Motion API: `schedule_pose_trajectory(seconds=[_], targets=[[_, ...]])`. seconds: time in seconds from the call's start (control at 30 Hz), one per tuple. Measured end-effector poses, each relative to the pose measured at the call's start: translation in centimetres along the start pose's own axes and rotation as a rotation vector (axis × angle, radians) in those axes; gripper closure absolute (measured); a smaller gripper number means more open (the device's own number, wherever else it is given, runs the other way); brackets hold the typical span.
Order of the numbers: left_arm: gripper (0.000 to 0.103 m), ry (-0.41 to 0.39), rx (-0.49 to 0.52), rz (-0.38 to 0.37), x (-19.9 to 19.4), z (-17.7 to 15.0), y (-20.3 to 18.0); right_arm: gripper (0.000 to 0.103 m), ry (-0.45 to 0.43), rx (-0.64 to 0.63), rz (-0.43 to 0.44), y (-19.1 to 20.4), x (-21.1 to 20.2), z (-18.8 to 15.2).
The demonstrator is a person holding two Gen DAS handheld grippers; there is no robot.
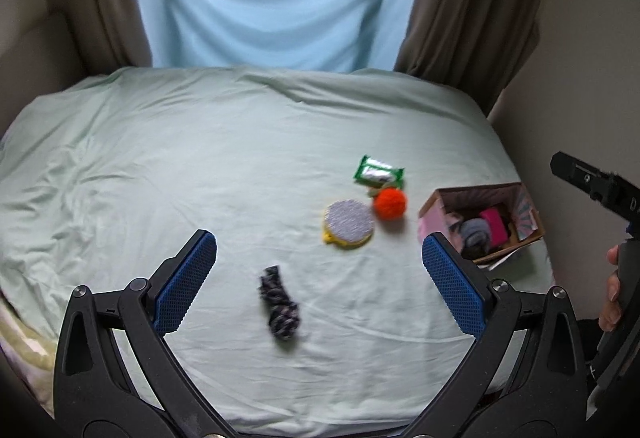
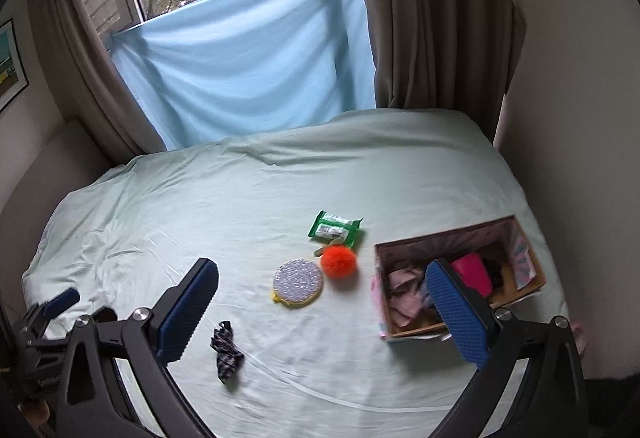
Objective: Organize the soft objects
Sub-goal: 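Lift both tools away from the box over the bed, then lower the left tool onto the black patterned tie while the right tool approaches the orange pompom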
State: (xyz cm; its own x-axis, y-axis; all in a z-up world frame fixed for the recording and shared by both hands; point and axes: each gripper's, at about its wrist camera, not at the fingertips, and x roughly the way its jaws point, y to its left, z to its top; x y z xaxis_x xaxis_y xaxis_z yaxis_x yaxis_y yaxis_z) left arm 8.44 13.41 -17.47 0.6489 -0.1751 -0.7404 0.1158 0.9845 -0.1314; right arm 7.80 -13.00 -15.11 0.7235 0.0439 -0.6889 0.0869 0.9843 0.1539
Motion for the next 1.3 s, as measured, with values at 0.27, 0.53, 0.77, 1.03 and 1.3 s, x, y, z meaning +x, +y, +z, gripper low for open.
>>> schedule_pose_trajectory(seconds=[0.27,0.53,0.77,1.03,1.3], targets=[[0.001,0.043,-0.009,0.0,5.5,-4.6,5.4,0.0,0.0,0.016,-0.027,3.0,5.3,-3.1],[0.001,0.065,-0.041,-0.01,13.7,-10.2,6.2,0.0,-0.028,-0.024,-0.072,3.8,14.0,-6.6],[0.008,0.126,-0.07,-0.007,22.0,-15.1,5.8,0.0,-0.008,-0.063,-0.11,3.1,23.0,-10.1],[0.013,0.184,-0.14,0.03,28.2,-18.3,5.8,0.007,0.028,-0.07,-0.157,1.7,31.5,-12.0],[0.029,0.2,-0.086,0.101,31.0,-18.7,4.5,0.007,0.01,-0.01,-0.221,-1.0,36.8,-11.0]])
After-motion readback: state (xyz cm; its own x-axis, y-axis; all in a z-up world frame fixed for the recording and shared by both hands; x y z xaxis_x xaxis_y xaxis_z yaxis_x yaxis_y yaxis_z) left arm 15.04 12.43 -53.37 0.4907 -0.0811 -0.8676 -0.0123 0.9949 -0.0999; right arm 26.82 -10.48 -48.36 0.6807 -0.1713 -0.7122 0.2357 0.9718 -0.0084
